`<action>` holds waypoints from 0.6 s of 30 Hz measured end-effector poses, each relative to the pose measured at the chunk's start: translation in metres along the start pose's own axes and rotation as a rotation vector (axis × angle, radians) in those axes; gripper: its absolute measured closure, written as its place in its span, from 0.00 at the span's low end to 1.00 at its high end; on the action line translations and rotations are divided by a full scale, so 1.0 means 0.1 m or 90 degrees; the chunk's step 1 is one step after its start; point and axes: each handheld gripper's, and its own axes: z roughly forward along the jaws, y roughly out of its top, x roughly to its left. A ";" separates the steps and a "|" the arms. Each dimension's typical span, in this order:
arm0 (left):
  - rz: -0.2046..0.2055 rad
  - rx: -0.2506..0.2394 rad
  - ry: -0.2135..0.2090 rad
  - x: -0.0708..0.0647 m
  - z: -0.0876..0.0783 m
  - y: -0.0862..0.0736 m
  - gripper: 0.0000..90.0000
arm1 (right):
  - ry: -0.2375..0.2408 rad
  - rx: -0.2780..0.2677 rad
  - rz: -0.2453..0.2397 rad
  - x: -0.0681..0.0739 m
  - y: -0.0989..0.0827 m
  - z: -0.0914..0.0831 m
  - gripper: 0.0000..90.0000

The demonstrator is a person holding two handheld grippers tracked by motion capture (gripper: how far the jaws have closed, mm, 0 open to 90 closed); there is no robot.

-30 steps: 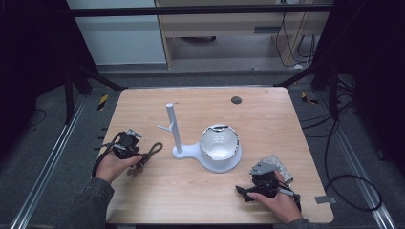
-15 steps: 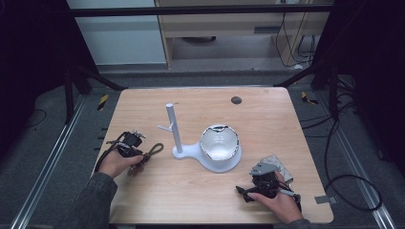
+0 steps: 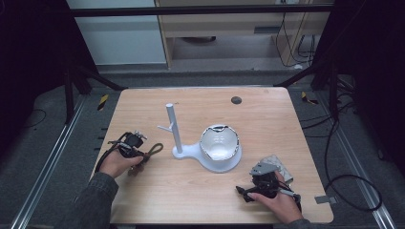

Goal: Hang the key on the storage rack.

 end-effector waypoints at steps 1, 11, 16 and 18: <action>0.001 -0.006 0.004 0.00 -0.03 -0.01 0.73 | 0.000 0.000 0.000 0.00 0.00 0.00 0.03; 0.001 -0.142 0.018 -0.14 -0.44 -0.30 0.73 | 0.000 0.000 0.000 0.00 0.00 0.00 0.03; 0.015 -0.201 0.020 -0.28 -0.62 -0.45 0.73 | 0.000 0.000 0.000 0.00 0.00 0.00 0.03; 0.017 -0.222 0.018 -0.33 -0.67 -0.47 0.73 | 0.000 0.000 0.000 0.00 0.00 0.00 0.03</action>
